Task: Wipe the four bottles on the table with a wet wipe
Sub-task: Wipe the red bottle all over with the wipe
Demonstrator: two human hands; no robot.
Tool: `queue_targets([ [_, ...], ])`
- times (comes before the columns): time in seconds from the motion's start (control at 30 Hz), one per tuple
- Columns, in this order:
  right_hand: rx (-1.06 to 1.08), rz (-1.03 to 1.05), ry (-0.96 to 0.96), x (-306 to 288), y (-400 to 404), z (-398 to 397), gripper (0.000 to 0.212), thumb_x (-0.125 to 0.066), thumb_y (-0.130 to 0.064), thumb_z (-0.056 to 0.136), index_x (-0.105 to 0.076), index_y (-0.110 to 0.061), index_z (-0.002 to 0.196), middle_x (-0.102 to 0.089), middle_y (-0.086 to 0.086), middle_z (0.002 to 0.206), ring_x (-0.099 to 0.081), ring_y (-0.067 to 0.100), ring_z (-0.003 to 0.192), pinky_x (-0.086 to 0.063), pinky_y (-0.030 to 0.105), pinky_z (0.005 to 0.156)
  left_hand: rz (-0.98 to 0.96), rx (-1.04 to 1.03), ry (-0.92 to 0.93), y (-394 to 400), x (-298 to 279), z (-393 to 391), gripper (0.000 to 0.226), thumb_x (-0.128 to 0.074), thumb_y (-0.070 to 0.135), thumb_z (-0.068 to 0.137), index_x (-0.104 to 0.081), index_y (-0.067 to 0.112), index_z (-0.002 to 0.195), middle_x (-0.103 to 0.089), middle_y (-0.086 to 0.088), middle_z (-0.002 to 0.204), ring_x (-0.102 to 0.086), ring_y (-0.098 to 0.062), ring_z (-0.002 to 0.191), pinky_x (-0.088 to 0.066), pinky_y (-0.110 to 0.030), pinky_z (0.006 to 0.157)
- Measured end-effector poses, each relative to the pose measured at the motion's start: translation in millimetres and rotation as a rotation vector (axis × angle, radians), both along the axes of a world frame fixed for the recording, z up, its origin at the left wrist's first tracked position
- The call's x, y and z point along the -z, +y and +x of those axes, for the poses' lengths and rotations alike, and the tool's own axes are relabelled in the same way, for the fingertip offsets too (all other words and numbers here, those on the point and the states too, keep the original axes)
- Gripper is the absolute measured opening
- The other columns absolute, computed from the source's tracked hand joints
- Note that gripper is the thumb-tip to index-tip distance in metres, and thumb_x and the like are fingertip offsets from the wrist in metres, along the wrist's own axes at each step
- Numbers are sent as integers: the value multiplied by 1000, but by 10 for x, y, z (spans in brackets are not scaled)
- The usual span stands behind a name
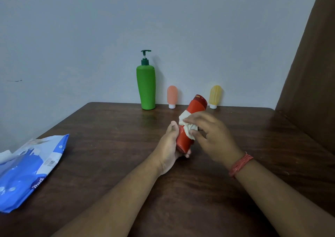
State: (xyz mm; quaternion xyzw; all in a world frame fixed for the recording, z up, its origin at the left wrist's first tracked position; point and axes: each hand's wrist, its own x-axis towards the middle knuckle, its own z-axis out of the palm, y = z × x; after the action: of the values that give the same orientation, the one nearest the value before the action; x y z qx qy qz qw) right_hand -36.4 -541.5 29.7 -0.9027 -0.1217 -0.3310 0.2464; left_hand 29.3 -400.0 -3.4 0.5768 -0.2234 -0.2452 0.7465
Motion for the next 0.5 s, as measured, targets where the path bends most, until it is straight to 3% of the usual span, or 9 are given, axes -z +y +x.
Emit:
queue_targets([
  [0.13, 85, -51, -18, -36, -10, 23, 31, -66, -4, 90, -69, -14, 119, -61, -2, 115, -51, 7, 107, -42, 21, 96, 168, -8, -169, -6, 32, 6, 93, -36, 89, 70, -34, 30, 141, -64, -16, 113, -62, -20, 76, -52, -36, 70],
  [0.23, 221, 5, 31, -78, -43, 10, 35, -61, -2, 93, -66, -15, 125, -53, -1, 121, -46, 9, 114, -41, 24, 102, 354, 10, -354, -10, 40, -22, 79, -17, 88, 77, -33, 30, 128, -66, -16, 112, -65, -18, 85, -54, -38, 82],
  [0.3, 243, -31, 91, -99, -25, 7, 33, -57, -3, 95, -65, -16, 125, -49, -3, 124, -45, 11, 119, -43, 31, 106, 391, -10, -377, -19, 46, -18, 85, -9, 92, 74, -33, 31, 129, -65, -13, 116, -67, -17, 91, -53, -36, 85],
  [0.4, 86, -121, 149, -104, 122, -33, 23, -47, -15, 96, -67, -20, 109, -48, -5, 114, -51, 11, 100, -53, 38, 89, 272, -31, -316, -27, 78, -9, 109, -12, 104, 60, -43, 34, 138, -68, -8, 117, -68, -19, 99, -53, -37, 85],
  [0.5, 36, -261, 112, -54, 253, -47, 9, -58, -17, 95, -62, -17, 103, -42, -5, 117, -50, 15, 102, -55, 33, 79, 83, -75, -113, -5, -31, -71, 94, -14, 90, 72, -59, 25, 122, -76, -7, 109, -71, -22, 106, -55, -45, 94],
])
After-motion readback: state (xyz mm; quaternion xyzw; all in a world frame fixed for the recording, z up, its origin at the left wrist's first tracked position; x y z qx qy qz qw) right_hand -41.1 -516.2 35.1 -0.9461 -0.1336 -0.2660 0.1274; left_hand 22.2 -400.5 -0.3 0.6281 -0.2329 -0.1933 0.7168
